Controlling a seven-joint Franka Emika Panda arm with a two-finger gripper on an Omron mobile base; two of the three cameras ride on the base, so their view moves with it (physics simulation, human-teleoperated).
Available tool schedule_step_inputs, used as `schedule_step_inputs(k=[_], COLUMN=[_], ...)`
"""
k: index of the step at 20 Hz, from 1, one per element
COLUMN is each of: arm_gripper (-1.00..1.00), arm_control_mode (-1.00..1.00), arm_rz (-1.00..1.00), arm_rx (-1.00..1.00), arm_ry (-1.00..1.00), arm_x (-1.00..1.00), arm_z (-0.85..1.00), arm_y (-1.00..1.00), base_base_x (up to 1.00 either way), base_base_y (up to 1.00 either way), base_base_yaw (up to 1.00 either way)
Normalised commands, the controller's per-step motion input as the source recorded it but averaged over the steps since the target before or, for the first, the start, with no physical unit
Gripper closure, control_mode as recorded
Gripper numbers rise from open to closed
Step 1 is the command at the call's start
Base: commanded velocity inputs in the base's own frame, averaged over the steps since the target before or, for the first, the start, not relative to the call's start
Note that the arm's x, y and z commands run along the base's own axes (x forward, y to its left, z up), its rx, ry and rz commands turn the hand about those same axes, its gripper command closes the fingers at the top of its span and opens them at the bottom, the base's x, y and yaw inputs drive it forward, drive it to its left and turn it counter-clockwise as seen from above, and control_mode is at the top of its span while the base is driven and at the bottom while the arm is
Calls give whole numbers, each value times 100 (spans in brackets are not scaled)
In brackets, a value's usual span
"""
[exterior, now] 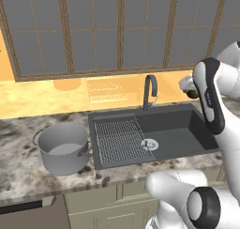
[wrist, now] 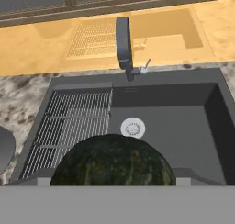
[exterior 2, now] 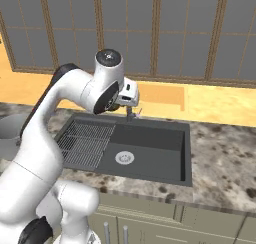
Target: Dump the squash from the pot into the sink. Then turn on the water and wash the squash. Then turn off the water and put the squash back in the pot.
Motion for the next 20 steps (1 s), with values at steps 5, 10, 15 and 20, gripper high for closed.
schedule_step_inputs(k=[5,10,15,20], arm_gripper=[100,100,100,100], arm_control_mode=[-100,-100,-100,-100], arm_rz=[0,0,4,7], arm_rx=[0,0,0,0], arm_ry=[0,0,0,1], arm_x=[-58,-47,-13,0], arm_z=[12,3,0,0], arm_y=[100,100,100,100], base_base_x=[0,0,0,0], base_base_y=[0,0,0,0], base_base_yaw=[0,0,0,0])
